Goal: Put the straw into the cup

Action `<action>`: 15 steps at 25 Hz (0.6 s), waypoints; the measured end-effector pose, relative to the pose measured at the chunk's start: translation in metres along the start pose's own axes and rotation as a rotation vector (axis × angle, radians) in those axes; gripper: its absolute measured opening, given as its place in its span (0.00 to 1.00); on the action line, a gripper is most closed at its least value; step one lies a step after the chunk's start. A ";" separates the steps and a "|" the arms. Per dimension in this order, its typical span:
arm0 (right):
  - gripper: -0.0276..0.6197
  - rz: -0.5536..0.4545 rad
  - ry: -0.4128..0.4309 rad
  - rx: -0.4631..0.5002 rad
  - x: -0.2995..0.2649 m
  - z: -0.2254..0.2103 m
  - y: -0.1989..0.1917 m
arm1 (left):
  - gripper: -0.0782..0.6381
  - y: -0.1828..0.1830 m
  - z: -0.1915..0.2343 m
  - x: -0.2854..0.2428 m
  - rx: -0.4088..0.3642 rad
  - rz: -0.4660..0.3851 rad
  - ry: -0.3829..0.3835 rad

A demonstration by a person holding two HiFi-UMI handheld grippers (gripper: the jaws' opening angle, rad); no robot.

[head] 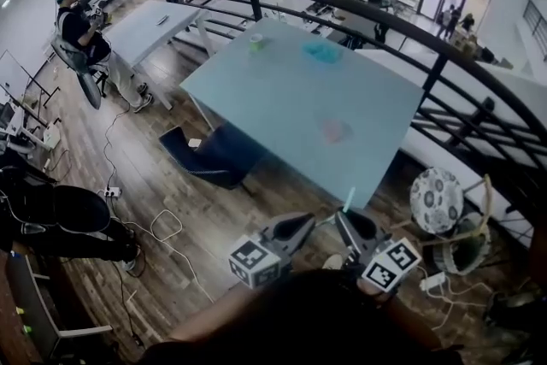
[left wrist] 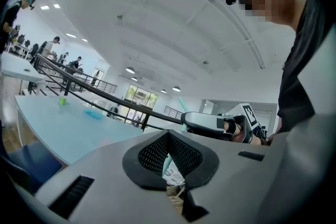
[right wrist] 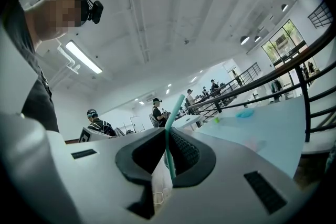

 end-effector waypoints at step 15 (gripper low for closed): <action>0.09 -0.018 -0.027 0.000 0.080 -0.104 0.037 | 0.12 0.000 -0.039 -0.135 0.000 0.005 -0.040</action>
Point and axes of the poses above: the fingertips, and each gripper's own axes: x backward along the fingers, z to its left, y out of its top, the point moved 3 cm from there along x, backward along the fingers, and after that the axes turned 2 degrees about z, right-handed, at the moved point
